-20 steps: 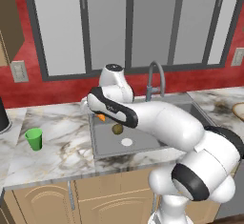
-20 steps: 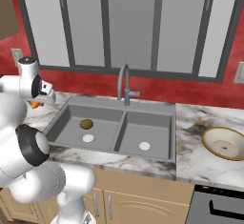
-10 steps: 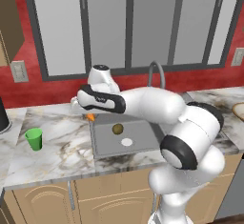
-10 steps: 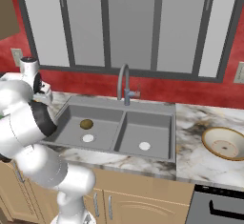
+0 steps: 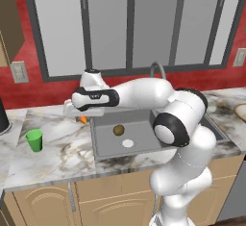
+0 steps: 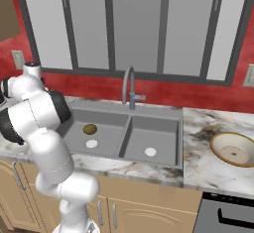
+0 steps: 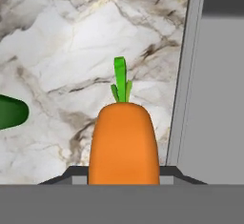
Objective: Remove the potato and carrot from the sink. Then move the bowl and cup from the counter to the sink for washing.
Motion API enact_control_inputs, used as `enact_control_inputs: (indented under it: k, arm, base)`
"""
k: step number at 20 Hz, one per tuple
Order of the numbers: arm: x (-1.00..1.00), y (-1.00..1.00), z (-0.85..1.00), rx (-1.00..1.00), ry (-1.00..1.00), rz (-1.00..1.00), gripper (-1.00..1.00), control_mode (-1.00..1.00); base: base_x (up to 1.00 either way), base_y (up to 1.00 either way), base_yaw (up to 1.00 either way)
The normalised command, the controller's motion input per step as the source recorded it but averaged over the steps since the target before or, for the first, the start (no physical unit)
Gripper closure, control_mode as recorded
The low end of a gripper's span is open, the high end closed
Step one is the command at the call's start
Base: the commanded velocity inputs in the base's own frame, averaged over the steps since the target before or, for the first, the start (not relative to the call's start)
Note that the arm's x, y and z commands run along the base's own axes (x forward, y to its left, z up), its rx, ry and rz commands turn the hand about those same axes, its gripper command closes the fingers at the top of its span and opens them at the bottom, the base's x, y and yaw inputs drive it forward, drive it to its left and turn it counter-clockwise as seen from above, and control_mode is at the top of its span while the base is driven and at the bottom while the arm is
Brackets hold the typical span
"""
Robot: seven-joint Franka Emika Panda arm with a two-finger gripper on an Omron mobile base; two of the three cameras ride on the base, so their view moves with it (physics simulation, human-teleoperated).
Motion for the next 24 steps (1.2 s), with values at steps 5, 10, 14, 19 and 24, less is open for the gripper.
enact_control_inputs:
  k: [5,10,14,19,24]
  arm:
    - [0.28,0.21,-0.33,0.00,0.04,0.00,1.00,-1.00]
    - [0.26,0.18,-0.32,0.00,0.04,0.00,1.00,-1.00]
    - [0.25,0.19,-0.32,0.00,0.04,0.00,1.00,-1.00]
    - [0.22,0.20,-0.30,0.00,0.00,0.00,1.00,-1.00]
    - [0.19,0.19,-0.27,-0.03,0.00,0.00,1.00,-1.00]
  base:
    - [0.00,0.00,0.00]
    - [0.00,0.00,0.00]
    - [0.00,0.00,0.00]
    - [0.00,0.00,0.00]
    - [0.00,0.00,0.00]
